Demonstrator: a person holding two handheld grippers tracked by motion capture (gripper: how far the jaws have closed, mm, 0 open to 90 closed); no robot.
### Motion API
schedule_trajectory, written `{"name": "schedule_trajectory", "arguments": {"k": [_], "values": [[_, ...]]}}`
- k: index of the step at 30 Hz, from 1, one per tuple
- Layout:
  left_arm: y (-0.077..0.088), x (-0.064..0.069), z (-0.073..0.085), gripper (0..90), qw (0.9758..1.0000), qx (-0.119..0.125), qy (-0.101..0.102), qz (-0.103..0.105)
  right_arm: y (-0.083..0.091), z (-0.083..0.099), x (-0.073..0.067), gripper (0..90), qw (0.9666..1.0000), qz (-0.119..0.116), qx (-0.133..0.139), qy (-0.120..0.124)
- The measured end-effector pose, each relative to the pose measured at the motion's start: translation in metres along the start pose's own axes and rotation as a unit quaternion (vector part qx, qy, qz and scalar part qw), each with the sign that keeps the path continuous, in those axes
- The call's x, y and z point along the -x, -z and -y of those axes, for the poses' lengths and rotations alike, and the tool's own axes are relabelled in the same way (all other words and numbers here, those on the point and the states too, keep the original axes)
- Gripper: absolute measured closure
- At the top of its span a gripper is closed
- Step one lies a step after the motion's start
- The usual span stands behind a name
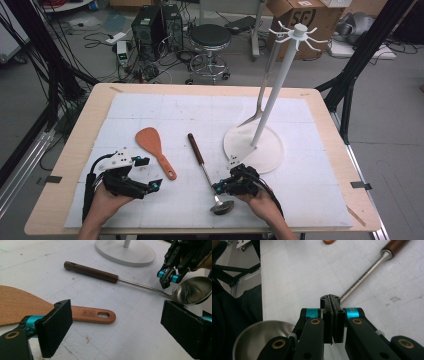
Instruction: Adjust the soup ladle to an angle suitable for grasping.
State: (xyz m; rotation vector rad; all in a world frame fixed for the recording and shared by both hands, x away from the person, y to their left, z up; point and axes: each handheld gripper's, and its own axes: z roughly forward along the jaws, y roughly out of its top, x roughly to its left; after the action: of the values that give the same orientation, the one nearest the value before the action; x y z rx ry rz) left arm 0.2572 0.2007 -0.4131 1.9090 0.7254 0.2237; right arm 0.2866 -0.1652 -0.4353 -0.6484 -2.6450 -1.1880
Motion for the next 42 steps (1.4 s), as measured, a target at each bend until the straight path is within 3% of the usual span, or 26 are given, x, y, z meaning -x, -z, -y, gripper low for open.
{"name": "schedule_trajectory", "arguments": {"k": [13, 19, 23, 25, 34, 42], "values": [[0.000, 0.000, 0.000, 10.9, 1.0000, 0.001, 0.001, -0.001, -0.026, -0.013, -0.007, 89.6, 0.9997, -0.017, -0.010, 0.015], [0.000, 0.000, 0.000, 10.9, 1.0000, 0.001, 0.001, -0.001, -0.033, -0.015, -0.008, 89.6, 0.9995, -0.009, -0.028, 0.011], [0.000, 0.000, 0.000, 10.9, 1.0000, 0.001, 0.000, 0.000, -0.029, -0.014, -0.004, 89.8, 0.9993, 0.007, -0.037, -0.003], [0.000, 0.000, 0.000, 10.9, 1.0000, 0.001, 0.000, 0.000, -0.027, -0.011, 0.000, 89.9, 0.9993, -0.006, -0.034, -0.014], [0.001, 0.000, 0.000, 10.9, 1.0000, 0.001, 0.001, -0.001, -0.021, -0.008, 0.002, 90.0, 0.9992, 0.000, -0.038, -0.012], [0.000, 0.000, 0.000, 10.9, 1.0000, 0.000, 0.000, -0.001, -0.005, 0.001, 0.013, 89.9, 0.9986, 0.012, -0.041, -0.030]]}}
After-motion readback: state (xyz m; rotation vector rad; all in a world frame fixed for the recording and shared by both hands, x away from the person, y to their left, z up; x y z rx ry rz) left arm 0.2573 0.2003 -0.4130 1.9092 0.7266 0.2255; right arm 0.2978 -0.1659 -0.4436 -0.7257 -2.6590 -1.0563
